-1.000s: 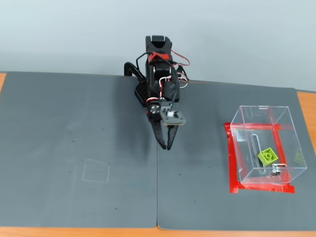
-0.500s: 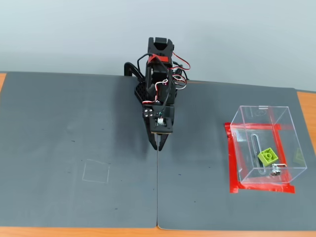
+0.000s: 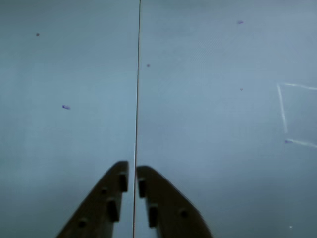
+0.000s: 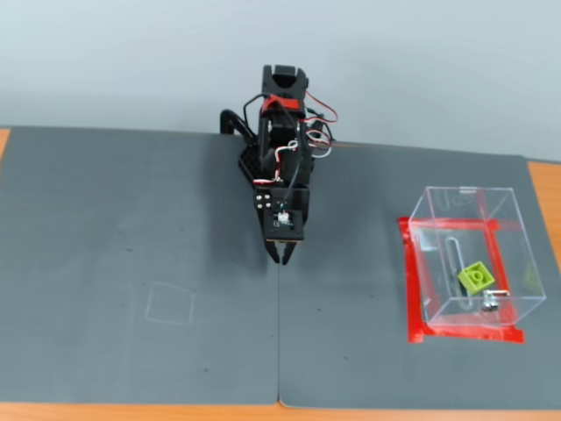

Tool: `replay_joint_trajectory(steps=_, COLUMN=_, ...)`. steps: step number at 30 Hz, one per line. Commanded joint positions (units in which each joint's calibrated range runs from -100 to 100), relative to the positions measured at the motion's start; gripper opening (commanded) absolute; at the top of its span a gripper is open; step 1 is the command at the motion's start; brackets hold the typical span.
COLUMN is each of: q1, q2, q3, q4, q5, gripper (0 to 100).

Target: Pick the green lego block and place it into the transparent box

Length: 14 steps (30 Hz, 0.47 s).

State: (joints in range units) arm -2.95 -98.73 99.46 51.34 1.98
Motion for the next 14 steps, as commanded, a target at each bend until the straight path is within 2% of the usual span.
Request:
replay_joint_trajectory(steps=1, q1=-0.4, q2=-0.6, q3=0.3, q4=-0.5, q5=0.0, gripper=2)
replay_joint_trajectory(steps=14, q1=-0.8, q2=-0.6, q3=0.3, q4=-0.5, q5=0.3, gripper=2)
